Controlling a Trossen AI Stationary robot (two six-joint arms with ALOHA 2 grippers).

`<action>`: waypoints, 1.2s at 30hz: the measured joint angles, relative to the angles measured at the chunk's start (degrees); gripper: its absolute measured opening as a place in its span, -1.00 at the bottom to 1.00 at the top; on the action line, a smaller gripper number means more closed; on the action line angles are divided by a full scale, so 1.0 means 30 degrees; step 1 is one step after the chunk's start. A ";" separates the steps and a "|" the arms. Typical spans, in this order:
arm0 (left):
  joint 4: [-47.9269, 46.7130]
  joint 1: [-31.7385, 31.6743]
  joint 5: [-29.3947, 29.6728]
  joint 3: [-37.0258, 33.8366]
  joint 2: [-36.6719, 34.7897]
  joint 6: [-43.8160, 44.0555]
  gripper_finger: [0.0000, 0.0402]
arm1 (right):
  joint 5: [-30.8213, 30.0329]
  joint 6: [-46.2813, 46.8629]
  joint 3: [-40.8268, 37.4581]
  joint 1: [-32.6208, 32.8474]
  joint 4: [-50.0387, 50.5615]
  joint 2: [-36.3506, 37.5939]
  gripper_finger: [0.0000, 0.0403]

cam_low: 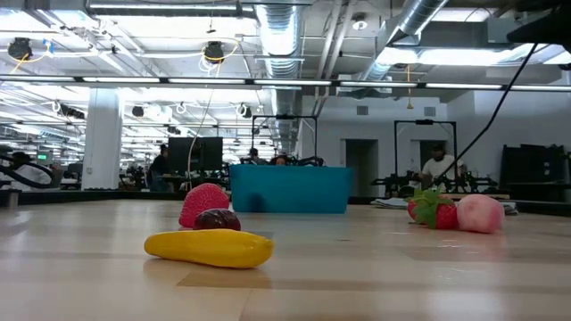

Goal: Pick and placing Produce into tupperware
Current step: Put the peach into the blue bin

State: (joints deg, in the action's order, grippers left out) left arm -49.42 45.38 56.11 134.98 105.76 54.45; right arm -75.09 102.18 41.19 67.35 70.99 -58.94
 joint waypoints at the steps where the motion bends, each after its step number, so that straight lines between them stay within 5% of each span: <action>1: 0.0138 -0.0212 -0.0585 0.0000 0.0023 0.0218 -0.50 | 0.0000 -0.0391 0.0000 0.0000 -0.0410 -0.0106 0.19; 12: -0.1437 -0.3489 -0.5363 0.0000 -0.0113 -0.1838 -0.50 | -0.0240 -0.2720 0.0000 0.0000 -0.3186 -0.0384 0.19; 27: -1.3662 -0.8123 -0.5540 -0.0146 -0.0276 -0.6914 -0.50 | -0.0270 -0.3077 0.0007 -0.0007 -0.3273 -0.0384 0.19; 32: -1.3489 -1.0794 -0.5889 -0.1004 -0.0258 -1.0646 -0.50 | -0.0443 -0.2993 0.0013 -0.0007 -0.3544 -0.0384 0.19; 36: -1.3414 -1.3700 -0.8035 -0.2110 -0.0081 -1.1976 -0.50 | -0.0437 -0.2765 0.0015 -0.0161 -0.3797 -0.0384 0.19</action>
State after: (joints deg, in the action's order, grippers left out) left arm -89.66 4.28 32.00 128.65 105.52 18.52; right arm -76.40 93.88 41.23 66.87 59.59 -60.10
